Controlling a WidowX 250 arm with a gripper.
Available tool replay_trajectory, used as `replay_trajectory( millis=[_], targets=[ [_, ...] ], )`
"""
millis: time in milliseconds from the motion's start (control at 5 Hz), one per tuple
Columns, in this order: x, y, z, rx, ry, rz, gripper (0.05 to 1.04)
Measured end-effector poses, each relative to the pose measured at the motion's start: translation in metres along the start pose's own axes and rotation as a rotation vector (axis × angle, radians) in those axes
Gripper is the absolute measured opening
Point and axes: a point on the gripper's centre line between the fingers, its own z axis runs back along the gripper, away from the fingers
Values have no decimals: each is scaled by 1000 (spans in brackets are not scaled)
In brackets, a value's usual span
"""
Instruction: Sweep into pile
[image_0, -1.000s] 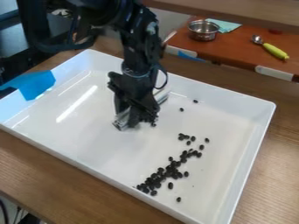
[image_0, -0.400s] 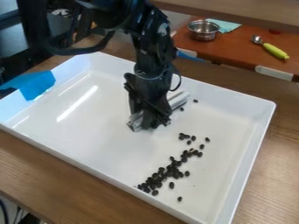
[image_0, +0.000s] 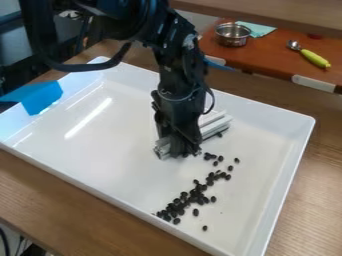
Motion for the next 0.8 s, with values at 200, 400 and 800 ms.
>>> replay_trajectory(
  millis=[200, 400, 800],
  targets=[
    [-9, -15, 3, -22, -3, -66, 378],
    [-11, -25, 5, -27, -6, -109, 378],
    [-21, -48, 10, -50, -9, -165, 378]
  ],
)
